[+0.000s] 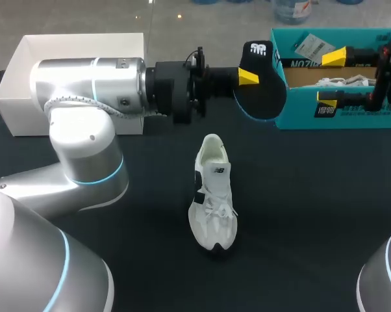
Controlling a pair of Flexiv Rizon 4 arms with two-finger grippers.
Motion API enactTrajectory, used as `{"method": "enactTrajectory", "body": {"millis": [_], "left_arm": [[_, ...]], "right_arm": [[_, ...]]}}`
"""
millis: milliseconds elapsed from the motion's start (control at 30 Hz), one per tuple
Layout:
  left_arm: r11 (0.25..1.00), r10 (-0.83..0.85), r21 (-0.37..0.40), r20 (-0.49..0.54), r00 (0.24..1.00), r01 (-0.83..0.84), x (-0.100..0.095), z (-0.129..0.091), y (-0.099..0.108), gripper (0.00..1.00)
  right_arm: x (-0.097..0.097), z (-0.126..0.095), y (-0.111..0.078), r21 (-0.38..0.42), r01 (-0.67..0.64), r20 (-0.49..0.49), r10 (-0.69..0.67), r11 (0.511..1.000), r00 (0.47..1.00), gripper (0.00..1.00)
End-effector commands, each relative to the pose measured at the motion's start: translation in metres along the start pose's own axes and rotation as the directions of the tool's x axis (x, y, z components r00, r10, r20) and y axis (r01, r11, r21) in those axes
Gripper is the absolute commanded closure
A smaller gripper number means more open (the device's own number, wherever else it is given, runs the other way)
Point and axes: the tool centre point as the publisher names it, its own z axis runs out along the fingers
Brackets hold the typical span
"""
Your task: Take the shoe out of the shoebox, open the shoe tongue, remove and reinsert the insole, then place the shoe into the shoebox
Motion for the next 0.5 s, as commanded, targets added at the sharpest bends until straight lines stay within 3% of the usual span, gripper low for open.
{"method": "enactTrajectory", "body": {"millis": [33,67,200,333,400,500], "left_arm": [[0.812,-0.581,-0.144,-0.106,0.807,0.566,-0.011,0.004,-0.005,1.00],[0.778,-0.625,-0.146,-0.069,0.778,0.612,-0.014,0.003,-0.006,1.00],[0.604,-0.797,-0.177,-0.103,0.596,0.777,-0.014,0.000,-0.008,1.00],[0.427,-0.904,-0.207,-0.059,0.424,0.881,-0.009,-0.002,-0.005,1.00],[0.305,-0.952,-0.190,-0.038,0.304,0.933,-0.007,-0.002,-0.004,1.00],[0.254,-0.967,-0.191,-0.039,0.251,0.948,-0.002,-0.003,-0.001,1.00]], "right_arm": [[0.000,0.001,0.000,-0.001,0.000,0.001,0.000,1.000,1.000,0.00],[0.000,0.001,0.000,-0.001,0.000,0.001,0.000,1.000,1.000,0.00],[0.000,0.001,0.000,-0.001,0.000,0.001,0.000,1.000,1.000,0.00],[0.000,0.001,0.000,-0.001,0.000,0.001,0.000,1.000,1.000,0.00],[0.000,0.001,0.000,-0.001,0.000,0.001,0.000,1.000,1.000,0.00],[0.000,0.001,0.000,-0.001,0.000,0.001,0.000,1.000,1.000,0.00]]}}
